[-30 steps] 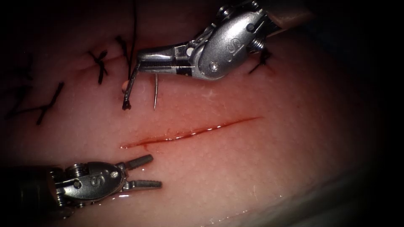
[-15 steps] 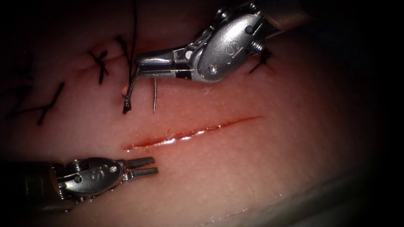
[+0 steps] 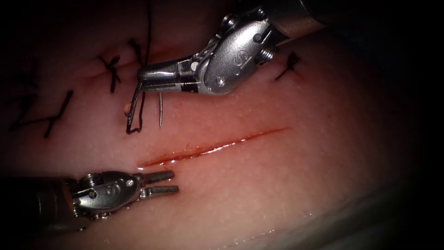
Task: Wound Closure
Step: Use the right gripper to drive the needle through the top of the wound
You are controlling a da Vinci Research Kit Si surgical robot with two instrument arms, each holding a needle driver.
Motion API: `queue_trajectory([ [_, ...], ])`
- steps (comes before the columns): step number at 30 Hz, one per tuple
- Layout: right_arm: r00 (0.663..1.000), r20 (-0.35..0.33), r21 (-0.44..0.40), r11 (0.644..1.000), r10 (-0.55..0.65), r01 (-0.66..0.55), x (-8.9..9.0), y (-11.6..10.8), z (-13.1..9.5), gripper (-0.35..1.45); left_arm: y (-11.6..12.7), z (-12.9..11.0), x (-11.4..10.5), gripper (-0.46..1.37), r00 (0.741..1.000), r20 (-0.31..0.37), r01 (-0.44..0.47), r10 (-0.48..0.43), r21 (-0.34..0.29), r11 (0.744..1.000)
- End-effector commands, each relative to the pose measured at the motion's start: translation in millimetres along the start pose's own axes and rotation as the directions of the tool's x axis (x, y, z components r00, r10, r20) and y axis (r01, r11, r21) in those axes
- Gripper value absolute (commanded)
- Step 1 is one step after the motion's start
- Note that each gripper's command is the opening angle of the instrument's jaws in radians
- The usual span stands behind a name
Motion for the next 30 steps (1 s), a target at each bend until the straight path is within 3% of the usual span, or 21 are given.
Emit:
queue_trajectory([
  [1, 1.000, 0.001, -0.002, 1.000, -0.002, 0.002, -0.2, -0.1, 0.0, -0.35, 0.2, 0.2, -0.2, 0.21, 1.000, 0.029, 0.000, 0.000, 0.004, 1.000],
  [11, 1.000, -0.003, 0.003, 1.000, 0.019, -0.019, -0.6, -1.0, 0.3, -0.35, 0.9, 0.4, -1.0, 0.13, 0.998, 0.067, -0.003, 0.002, 0.010, 1.000],
  [30, 1.000, 0.003, 0.054, 0.998, 0.015, -0.015, -1.6, -3.0, 0.1, -0.35, 1.7, -0.4, -0.7, 0.18, 0.996, 0.084, -0.001, 0.000, 0.008, 1.000],
])
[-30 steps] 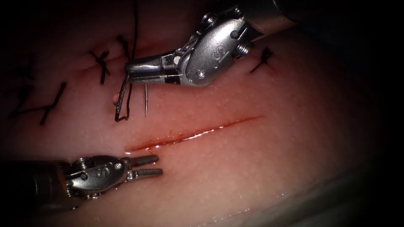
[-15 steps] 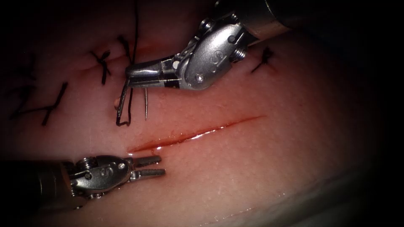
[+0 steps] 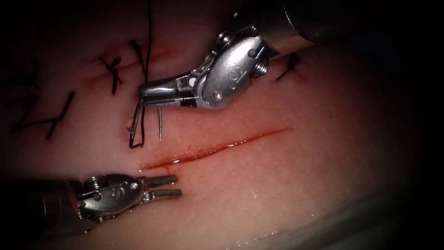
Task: Wound Closure
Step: Use the right gripper to drive the needle through the top of the wound
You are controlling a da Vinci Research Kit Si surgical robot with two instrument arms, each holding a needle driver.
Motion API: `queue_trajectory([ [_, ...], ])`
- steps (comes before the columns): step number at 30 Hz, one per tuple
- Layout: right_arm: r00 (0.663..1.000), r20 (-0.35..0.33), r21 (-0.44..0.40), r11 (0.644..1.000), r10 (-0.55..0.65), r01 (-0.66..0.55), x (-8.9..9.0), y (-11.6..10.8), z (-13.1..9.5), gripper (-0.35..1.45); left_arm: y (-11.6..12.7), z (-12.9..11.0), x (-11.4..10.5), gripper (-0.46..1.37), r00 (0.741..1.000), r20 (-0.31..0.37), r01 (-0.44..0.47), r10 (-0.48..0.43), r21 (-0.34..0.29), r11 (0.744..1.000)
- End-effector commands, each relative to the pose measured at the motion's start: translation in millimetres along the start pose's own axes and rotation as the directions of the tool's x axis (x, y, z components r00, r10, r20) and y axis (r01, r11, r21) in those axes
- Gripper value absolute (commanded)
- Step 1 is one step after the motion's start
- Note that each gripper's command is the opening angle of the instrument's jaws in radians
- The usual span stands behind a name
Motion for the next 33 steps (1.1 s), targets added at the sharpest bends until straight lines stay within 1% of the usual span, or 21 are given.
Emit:
queue_trajectory([
  [1, 1.000, -0.004, 0.004, 1.000, -0.022, 0.022, -0.1, 0.1, -0.1, -0.35, 0.0, 0.0, 0.0, 0.19, 1.000, 0.000, 0.000, 0.000, -0.002, 1.000],
  [4, 0.999, -0.007, 0.021, 0.999, -0.049, 0.049, -0.4, -0.2, -0.2, -0.35, 0.0, 0.0, 0.0, 0.17, 1.000, 0.000, 0.000, 0.000, -0.002, 1.000],
  [7, 0.997, -0.007, 0.055, 0.996, -0.075, 0.076, -0.9, -1.2, -0.1, -0.35, 0.1, -0.1, 0.0, 0.14, 1.000, 0.000, 0.000, 0.000, -0.002, 1.000],
  [14, 0.996, -0.008, 0.090, 0.991, -0.094, 0.095, -1.8, -3.4, 0.3, -0.35, 0.3, -0.6, 0.1, 0.17, 1.000, 0.002, 0.001, -0.001, -0.005, 1.000],
  [19, 0.994, -0.006, 0.099, 0.989, -0.113, 0.113, -2.3, -5.0, -0.3, -0.35, 0.4, -1.1, 0.2, 0.21, 1.000, 0.003, 0.008, -0.008, -0.009, 1.000],
  [24, 0.996, 0.016, 0.100, 0.992, -0.082, 0.080, -3.1, -6.7, -1.1, -0.35, 0.4, -1.2, 0.2, 0.20, 1.000, 0.004, 0.008, -0.008, -0.009, 1.000],
  [26, 0.998, 0.032, 0.096, 0.994, -0.056, 0.053, -3.6, -7.7, -1.7, -0.35, 0.4, -1.3, 0.1, 0.20, 1.000, 0.004, 0.008, -0.008, -0.009, 1.000],
  [29, 0.999, 0.040, 0.096, 0.995, -0.031, 0.027, -4.5, -8.7, -2.2, -0.35, 0.5, -1.3, 0.1, 0.21, 1.000, 0.004, 0.008, -0.008, -0.009, 1.000],
  [31, 0.999, 0.041, 0.096, 0.995, -0.021, 0.017, -4.7, -8.9, -2.2, -0.35, 0.5, -1.3, 0.1, 0.21, 1.000, 0.004, 0.008, -0.008, -0.009, 1.000],
  [33, 0.999, 0.051, 0.093, 0.996, -0.019, 0.015, -4.7, -8.6, -2.3, -0.35, 0.6, -1.3, 0.1, 0.22, 1.000, 0.004, 0.008, -0.008, -0.009, 1.000],
])
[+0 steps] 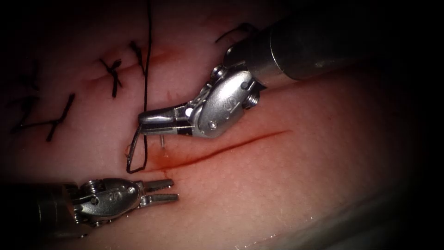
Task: Wound Closure
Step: Use the right gripper to drive the needle through the top of the wound
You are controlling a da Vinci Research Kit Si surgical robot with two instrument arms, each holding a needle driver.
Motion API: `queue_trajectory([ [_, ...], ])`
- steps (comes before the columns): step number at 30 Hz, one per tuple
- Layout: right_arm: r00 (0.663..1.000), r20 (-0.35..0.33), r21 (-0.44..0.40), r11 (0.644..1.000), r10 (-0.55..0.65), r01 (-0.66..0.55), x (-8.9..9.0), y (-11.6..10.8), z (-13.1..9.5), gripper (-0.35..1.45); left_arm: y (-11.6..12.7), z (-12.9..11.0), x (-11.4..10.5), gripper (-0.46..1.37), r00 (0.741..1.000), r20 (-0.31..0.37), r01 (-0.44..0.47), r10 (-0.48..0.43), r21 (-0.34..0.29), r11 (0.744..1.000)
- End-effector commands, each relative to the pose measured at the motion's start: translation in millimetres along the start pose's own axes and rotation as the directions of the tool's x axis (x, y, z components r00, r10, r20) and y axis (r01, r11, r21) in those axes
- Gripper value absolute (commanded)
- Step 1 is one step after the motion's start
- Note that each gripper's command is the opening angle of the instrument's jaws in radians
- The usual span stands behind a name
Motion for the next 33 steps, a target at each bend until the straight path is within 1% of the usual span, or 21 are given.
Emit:
queue_trajectory([
  [1, 1.000, 0.001, -0.009, 1.000, 0.005, -0.005, 0.3, 0.6, -0.2, -0.35, 0.0, 0.0, 0.0, 0.23, 1.000, -0.001, 0.000, 0.000, 0.000, 1.000],
  [4, 1.000, -0.006, -0.024, 1.000, 0.020, -0.020, 0.8, 1.6, -0.3, -0.35, 0.0, 0.0, 0.0, 0.24, 1.000, -0.001, 0.000, 0.000, 0.000, 1.000],
  [6, 1.000, -0.005, -0.028, 0.999, 0.025, -0.025, 0.9, 1.5, -0.2, -0.35, 0.0, 0.0, 0.0, 0.24, 1.000, -0.001, 0.000, 0.000, 0.000, 1.000],
  [8, 0.999, -0.003, -0.024, 0.999, 0.049, -0.049, 0.6, 0.8, 0.0, -0.35, 0.0, -0.1, 0.0, 0.24, 1.000, -0.001, 0.000, 0.000, 0.000, 1.000],
  [11, 0.996, 0.004, -0.012, 0.996, 0.085, -0.085, -0.3, -1.0, 0.4, -0.35, 0.0, -0.2, 0.0, 0.26, 1.000, 0.000, 0.000, 0.000, -0.001, 1.000],
  [14, 0.993, 0.010, -0.014, 0.993, 0.115, -0.115, -0.9, -2.3, 0.4, -0.35, -0.1, -0.4, -0.1, 0.27, 1.000, 0.000, 0.000, 0.000, 0.005, 1.000],
  [15, 0.992, 0.019, -0.018, 0.992, 0.122, -0.121, -0.9, -2.3, 0.3, -0.35, -0.1, -0.5, -0.1, 0.27, 1.000, 0.000, 0.000, 0.000, 0.007, 1.000],
  [17, 0.992, 0.019, -0.039, 0.991, 0.127, -0.126, -0.8, -1.8, 0.0, -0.35, -0.2, -0.7, -0.1, 0.24, 1.000, 0.001, 0.001, -0.001, 0.021, 1.000],
  [20, 0.988, 0.024, -0.056, 0.987, 0.153, -0.151, -0.5, -1.0, -0.1, -0.35, -0.2, -0.8, 0.0, 0.24, 1.000, 0.002, 0.002, -0.002, 0.029, 1.000],
  [26, 0.975, 0.034, -0.065, 0.974, 0.218, -0.216, -1.1, -2.3, 0.3, -0.35, -0.2, -0.9, -0.1, 0.27, 1.000, 0.002, -0.004, 0.004, 0.029, 1.000],
  [29, 0.967, 0.044, -0.081, 0.966, 0.250, -0.246, -1.2, -2.1, 0.2, -0.35, -0.3, -1.2, -0.2, 0.29, 1.000, 0.002, -0.003, 0.003, 0.040, 0.999],
  [31, 0.963, 0.054, -0.096, 0.961, 0.266, -0.260, -1.0, -1.4, 0.0, -0.35, -0.5, -1.4, -0.2, 0.22, 1.000, 0.007, -0.006, 0.006, 0.059, 0.998],
  [33, 0.960, 0.054, -0.100, 0.958, 0.274, -0.268, -0.6, -0.7, -0.1, -0.35, -0.6, -1.3, -0.2, 0.24, 1.000, 0.007, -0.004, 0.004, 0.062, 0.998],
])
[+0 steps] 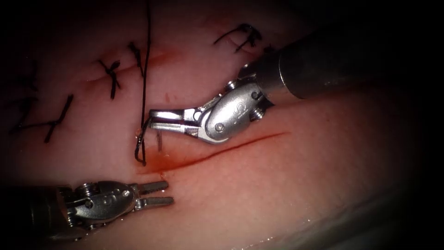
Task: Wound Closure
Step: Use the right gripper to drive the needle through the top of the wound
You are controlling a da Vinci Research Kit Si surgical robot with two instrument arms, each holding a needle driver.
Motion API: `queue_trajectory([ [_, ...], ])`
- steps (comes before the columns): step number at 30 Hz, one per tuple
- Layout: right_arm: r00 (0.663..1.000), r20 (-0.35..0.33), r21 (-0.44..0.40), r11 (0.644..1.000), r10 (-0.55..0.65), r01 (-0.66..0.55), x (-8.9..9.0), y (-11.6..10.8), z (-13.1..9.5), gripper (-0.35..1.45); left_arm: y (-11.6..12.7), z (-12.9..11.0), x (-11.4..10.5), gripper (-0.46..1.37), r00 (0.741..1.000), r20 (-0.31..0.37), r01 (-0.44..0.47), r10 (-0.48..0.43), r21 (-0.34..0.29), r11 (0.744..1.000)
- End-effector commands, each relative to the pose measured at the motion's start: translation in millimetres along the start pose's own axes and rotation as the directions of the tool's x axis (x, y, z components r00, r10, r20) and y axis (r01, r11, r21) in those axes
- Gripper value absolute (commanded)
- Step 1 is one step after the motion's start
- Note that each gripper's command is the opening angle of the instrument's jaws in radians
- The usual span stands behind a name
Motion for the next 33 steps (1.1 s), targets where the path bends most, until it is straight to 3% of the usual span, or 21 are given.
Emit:
queue_trajectory([
  [1, 1.000, 0.001, -0.004, 1.000, 0.007, -0.007, 0.6, 0.4, -0.2, -0.35, -0.1, 0.2, -0.1, 0.28, 1.000, -0.001, 0.001, -0.001, 0.005, 1.000],
  [4, 0.998, 0.006, -0.015, 0.998, 0.065, -0.065, 0.9, 0.6, -0.1, -0.35, -0.2, 0.7, -0.4, 0.23, 1.000, 0.006, -0.003, 0.003, 0.008, 1.000],
  [7, 0.977, 0.017, -0.047, 0.976, 0.213, -0.212, 0.8, 0.3, 0.2, -0.35, -0.3, 1.2, -0.8, 0.22, 0.999, 0.039, -0.012, 0.011, 0.018, 1.000],
  [10, 0.966, 0.024, -0.069, 0.964, 0.258, -0.256, 0.8, 0.5, 0.3, -0.35, -0.2, 1.3, -1.0, 0.20, 0.999, 0.044, -0.013, 0.012, 0.032, 0.999],
  [17, 0.965, 0.021, -0.096, 0.962, 0.260, -0.257, 2.9, 3.1, 0.1, -0.35, 0.0, 1.6, -1.3, 0.19, 0.998, 0.057, -0.015, 0.013, 0.039, 0.999],
  [23, 0.967, 0.015, -0.115, 0.961, 0.254, -0.250, 4.9, 5.1, 1.3, -0.35, 0.2, 2.4, -2.3, 0.15, 0.995, 0.098, -0.029, 0.024, 0.049, 0.998],
  [33, 0.962, 0.041, -0.168, 0.951, 0.269, -0.259, 5.3, 6.0, 2.3, -0.35, 0.5, 2.7, -2.9, 0.08, 0.993, 0.118, -0.035, 0.029, 0.046, 0.998],
])
